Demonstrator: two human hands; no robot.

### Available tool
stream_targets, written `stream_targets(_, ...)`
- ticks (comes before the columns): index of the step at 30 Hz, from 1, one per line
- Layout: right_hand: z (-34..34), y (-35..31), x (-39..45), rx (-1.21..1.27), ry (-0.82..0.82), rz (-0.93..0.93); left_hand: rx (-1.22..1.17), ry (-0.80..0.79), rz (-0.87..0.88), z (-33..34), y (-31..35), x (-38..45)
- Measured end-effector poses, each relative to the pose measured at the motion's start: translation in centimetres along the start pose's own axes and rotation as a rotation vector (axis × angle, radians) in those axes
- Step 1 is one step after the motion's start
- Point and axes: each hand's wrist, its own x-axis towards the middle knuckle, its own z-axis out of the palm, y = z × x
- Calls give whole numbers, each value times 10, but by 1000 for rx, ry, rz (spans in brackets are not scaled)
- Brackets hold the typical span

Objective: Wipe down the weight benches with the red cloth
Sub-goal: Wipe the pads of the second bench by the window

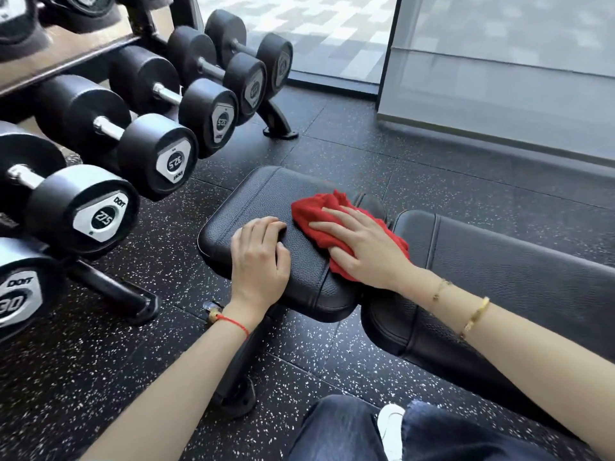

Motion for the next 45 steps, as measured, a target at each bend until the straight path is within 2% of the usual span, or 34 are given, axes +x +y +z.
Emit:
stream_targets(6,6,17,78,-53,13,135,-10,12,8,1,-1,0)
stream_targets(8,13,14,110,-53,-8,128,-13,20,12,2,-2,1)
stream_targets(12,24,-7,148,-48,-52,6,-2,20,17,3,-4,2)
stream_targets(16,23,-11,134,-21,-130,-195,6,24,33,4,-7,2)
stream_targets(18,16,5,123,-1,-139,-231,-1,25,32,3,-7,2)
stream_targets(23,9,29,137,-3,-102,18,-22,29,29,1,-5,1)
stream_targets(26,16,7,148,-24,-83,20,-19,25,23,0,-5,2)
stream_targets(31,18,-3,95,-9,-89,-120,-17,14,21,-1,-5,2)
stream_targets(33,12,10,78,-25,-26,-25,-30,17,10,-1,-5,1)
stream_targets(35,5,24,70,-50,34,170,-42,18,0,-1,-5,1)
stream_targets(37,2,26,65,-87,37,312,-47,17,-5,-1,-4,0)
stream_targets(38,2,21,60,-94,24,325,-46,19,-5,-1,-4,-1)
stream_targets(45,12,-45,-33,-59,-52,106,-26,-4,-17,-2,-2,-1)
